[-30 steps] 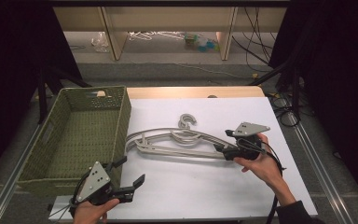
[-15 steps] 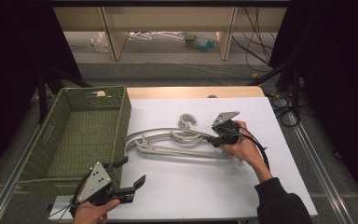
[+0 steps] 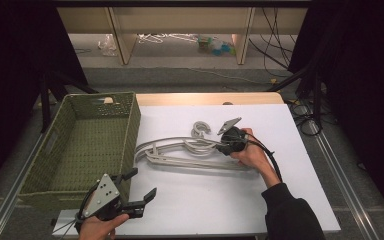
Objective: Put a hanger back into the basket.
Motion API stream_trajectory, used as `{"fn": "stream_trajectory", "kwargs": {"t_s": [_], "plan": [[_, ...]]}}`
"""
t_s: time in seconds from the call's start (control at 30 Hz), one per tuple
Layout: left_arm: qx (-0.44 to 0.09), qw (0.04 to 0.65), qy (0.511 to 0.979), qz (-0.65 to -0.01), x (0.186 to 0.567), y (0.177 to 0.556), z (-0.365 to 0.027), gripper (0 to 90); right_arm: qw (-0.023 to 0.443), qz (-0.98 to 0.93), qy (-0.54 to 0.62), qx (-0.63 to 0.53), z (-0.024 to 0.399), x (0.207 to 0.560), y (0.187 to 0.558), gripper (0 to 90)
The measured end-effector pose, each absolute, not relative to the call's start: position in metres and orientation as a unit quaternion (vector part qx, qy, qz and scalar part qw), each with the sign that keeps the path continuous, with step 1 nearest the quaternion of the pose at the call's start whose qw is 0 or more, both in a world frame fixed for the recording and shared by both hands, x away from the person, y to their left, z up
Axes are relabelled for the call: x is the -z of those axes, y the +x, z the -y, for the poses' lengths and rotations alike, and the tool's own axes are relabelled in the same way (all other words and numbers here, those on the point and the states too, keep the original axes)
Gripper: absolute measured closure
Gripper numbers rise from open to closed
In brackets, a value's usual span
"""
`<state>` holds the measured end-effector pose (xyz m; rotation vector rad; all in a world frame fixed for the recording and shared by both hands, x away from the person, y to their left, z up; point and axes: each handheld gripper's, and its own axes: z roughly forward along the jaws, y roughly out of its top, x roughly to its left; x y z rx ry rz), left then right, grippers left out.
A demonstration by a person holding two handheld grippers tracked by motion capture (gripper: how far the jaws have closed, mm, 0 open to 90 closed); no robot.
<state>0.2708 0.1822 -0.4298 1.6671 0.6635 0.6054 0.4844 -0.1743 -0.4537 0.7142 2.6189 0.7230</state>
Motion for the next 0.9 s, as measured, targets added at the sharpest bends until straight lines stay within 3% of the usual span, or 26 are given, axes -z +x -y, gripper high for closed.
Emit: {"fn": "stream_trajectory", "kwargs": {"t_s": [0.27,0.9], "plan": [[-0.26,0.585,0.714,-0.285,0.43,0.27,-0.183,18.0,0.161,-0.931,0.226,-0.237,0.175,0.448,0.487,78.7],[-0.26,0.592,0.708,-0.285,0.429,0.271,-0.184,18.3,0.19,-0.939,0.16,-0.237,0.177,0.428,0.477,82.2]]}}
